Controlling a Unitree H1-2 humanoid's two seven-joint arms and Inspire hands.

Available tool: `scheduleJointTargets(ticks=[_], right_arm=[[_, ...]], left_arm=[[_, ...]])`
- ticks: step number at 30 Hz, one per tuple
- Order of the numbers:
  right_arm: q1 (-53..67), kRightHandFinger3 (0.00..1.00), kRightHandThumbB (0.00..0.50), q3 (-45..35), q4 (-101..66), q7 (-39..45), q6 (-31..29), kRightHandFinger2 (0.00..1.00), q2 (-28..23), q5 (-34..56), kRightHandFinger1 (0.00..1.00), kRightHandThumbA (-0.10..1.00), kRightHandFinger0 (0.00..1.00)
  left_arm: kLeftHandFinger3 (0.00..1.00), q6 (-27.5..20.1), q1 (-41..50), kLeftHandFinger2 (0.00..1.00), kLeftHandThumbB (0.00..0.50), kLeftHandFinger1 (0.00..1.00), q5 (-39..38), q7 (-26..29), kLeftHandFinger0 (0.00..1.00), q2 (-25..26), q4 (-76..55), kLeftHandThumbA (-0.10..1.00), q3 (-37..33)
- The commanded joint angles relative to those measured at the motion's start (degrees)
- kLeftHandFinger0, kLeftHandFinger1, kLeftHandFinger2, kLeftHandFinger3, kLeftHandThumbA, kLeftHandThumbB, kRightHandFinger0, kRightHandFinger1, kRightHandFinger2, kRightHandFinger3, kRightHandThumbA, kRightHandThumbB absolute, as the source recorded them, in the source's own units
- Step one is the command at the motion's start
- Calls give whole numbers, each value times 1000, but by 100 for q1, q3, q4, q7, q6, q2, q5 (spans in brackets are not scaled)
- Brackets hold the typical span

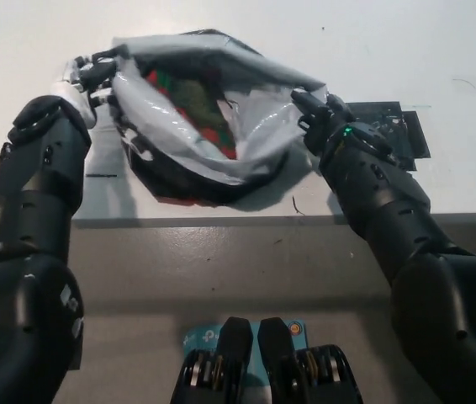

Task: The robot uses its right hand to pick up a bag of coffee beans and puts it in the black plastic bag, then the robot grabs the top of the bag and lifts it.

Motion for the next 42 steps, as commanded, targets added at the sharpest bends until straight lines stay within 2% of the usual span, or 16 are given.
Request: scheduleJointTargets(ticks=[1, 3, 7, 8, 10, 12, 14, 16, 19, 22, 24, 25, 29, 35, 37, 42], right_arm=[[-360, 733, 124, 48, -155, 61, -9, 739, -161, 125, 201, -100, 0], [-351, 804, 129, 53, -153, 50, 9, 744, -153, 122, 207, -100, 0], [-364, 752, 124, 45, -150, 34, 31, 753, -176, 132, 210, -100, 0], [-369, 901, 125, 37, -138, 26, 42, 748, -197, 140, 202, -100, 0], [-372, 872, 125, 70, -136, 56, 56, 742, -231, 109, 200, -100, 0], [-377, 997, 130, 75, -129, 70, 74, 734, -258, 105, 193, -100, 0], [-365, 1000, 125, 100, -129, 89, 65, 726, -267, 81, 185, -100, 0], [-354, 728, 123, 82, -114, 129, 44, 716, -273, 104, 174, -100, 0], [-346, 667, 130, 62, -94, 79, -3, 744, -266, 116, 188, -100, 0], [-325, 672, 124, 58, -115, 76, 0, 745, -258, 121, 193, -100, 0], [-315, 852, 115, 49, -117, 135, 12, 755, -281, 138, 202, -100, 0], [-313, 1000, 111, 45, -112, 166, 17, 763, -298, 146, 206, -100, 0], [-392, 1000, 117, -71, -187, 327, 114, 709, -331, 298, 158, -100, 0], [-970, 1000, 57, -786, -1222, 807, 1066, 646, -264, 1407, 77, -100, 0], [-1339, 1000, 96, -1004, -1999, 671, 1505, 669, -153, 1910, 98, -100, 0], [-1895, 1000, 92, -1241, -2965, 402, 2006, 723, -28, 2603, 130, -100, 0]], left_arm=[[824, 909, -944, 280, 338, 2, -1514, 172, 0, -474, -532, -100, 484], [830, 909, -892, 264, 324, 0, -1575, 122, 0, -529, -641, -100, 415], [924, 909, -879, 270, 305, 0, -2032, 327, 0, -605, -831, -100, 388], [979, 909, -885, 334, 265, 4, -2450, 435, 0, -610, -977, -100, 329], [1000, 909, -861, 374, 257, 15, -2964, 598, 0, -642, -1282, -100, 228], [1000, 909, -817, 357, 240, 1, -3410, 763, 0, -692, -1652, -100, 92], [1000, 909, -762, 345, 213, 0, -3731, 850, 0, -701, -1944, -100, -109], [1000, 909, -703, 295, 165, 0, -4237, 1086, 0, -665, -2382, -100, -482], [1000, 909, -611, 271, 82, 0, -5178, 1356, 0, -615, -3065, -100, -823], [1000, 909, -561, 232, 60, 0, -5585, 1577, 0, -603, -3420, -100, -901], [1000, 909, -555, 191, 43, 0, -5995, 1863, 0, -519, -3913, -100, -1080], [1000, 909, -563, 189, 52, 0, -6143, 1950, 0, -453, -4134, -100, -1179], [1000, 909, -644, 211, 92, 0, -6354, 2125, 0, -322, -4364, -100, -1282], [1000, 909, -592, 205, 62, 0, -6545, 2321, 0, -224, -4436, -100, -1321], [1000, 909, -591, 199, 58, 0, -6560, 2377, 0, -223, -4425, -100, -1306], [1000, 909, -558, 194, 51, 0, -6557, 2301, 0, -220, -4382, -100, -1377]])
